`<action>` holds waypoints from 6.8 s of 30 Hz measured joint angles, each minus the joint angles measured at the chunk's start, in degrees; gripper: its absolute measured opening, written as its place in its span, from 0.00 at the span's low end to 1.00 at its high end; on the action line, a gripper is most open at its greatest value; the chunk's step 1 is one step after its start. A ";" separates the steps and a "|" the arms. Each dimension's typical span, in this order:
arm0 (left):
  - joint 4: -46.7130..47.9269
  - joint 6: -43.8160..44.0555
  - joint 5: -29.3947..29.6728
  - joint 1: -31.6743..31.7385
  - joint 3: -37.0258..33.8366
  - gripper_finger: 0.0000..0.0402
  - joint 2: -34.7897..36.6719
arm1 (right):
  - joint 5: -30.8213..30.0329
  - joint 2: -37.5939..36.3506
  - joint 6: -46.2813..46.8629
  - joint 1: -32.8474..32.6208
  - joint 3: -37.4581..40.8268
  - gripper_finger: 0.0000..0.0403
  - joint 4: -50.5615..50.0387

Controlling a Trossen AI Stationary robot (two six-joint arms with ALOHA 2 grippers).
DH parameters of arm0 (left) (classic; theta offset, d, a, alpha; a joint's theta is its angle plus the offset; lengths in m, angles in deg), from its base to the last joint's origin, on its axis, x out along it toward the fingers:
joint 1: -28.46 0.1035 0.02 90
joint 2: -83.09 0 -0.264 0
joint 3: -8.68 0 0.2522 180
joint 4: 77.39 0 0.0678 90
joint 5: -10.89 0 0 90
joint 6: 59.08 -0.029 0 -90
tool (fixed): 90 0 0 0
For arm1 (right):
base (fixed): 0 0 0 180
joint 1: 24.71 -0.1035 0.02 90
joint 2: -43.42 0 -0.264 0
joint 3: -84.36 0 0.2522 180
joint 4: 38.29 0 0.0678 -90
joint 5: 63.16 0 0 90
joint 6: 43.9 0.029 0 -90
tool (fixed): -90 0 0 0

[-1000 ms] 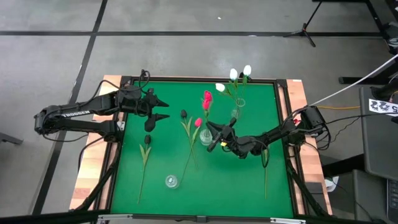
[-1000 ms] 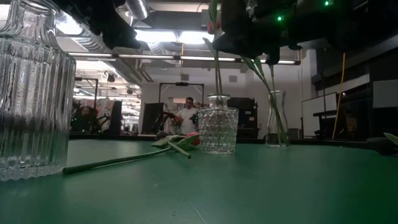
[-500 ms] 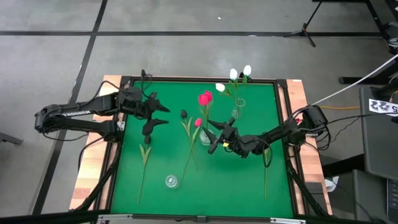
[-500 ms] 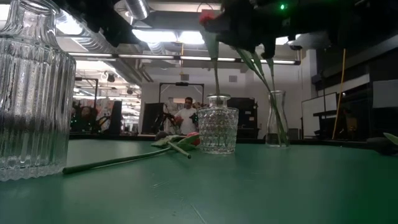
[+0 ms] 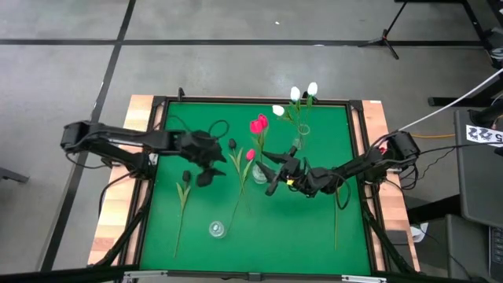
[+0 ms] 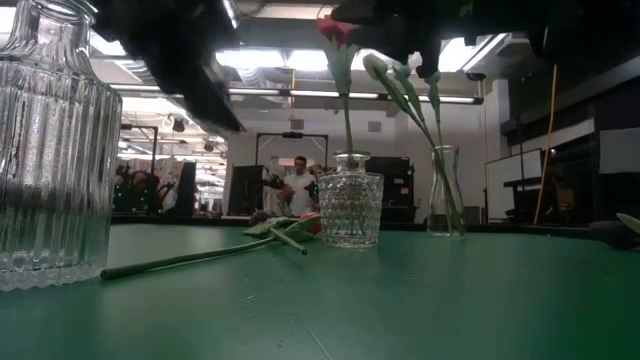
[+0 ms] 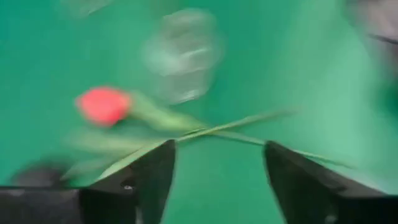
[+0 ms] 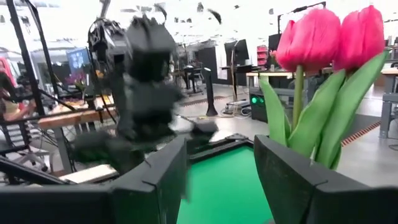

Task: Sort flowers into vase by color
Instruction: Put the red tulip into the middle transparent flower vase

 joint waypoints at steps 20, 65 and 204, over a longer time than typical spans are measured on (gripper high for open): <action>-22.96 21.39 14.00 -8.05 -0.01 0.60 -18.78 | -0.57 -1.69 -0.20 -5.23 0.00 0.46 0.98; -22.81 22.65 22.11 -7.55 3.37 0.09 -32.44 | -1.14 -1.61 0.22 -8.01 0.00 0.46 1.86; -17.79 37.57 13.54 19.41 2.97 0.00 -17.04 | -2.09 -1.61 0.22 -8.01 -0.02 0.46 -2.98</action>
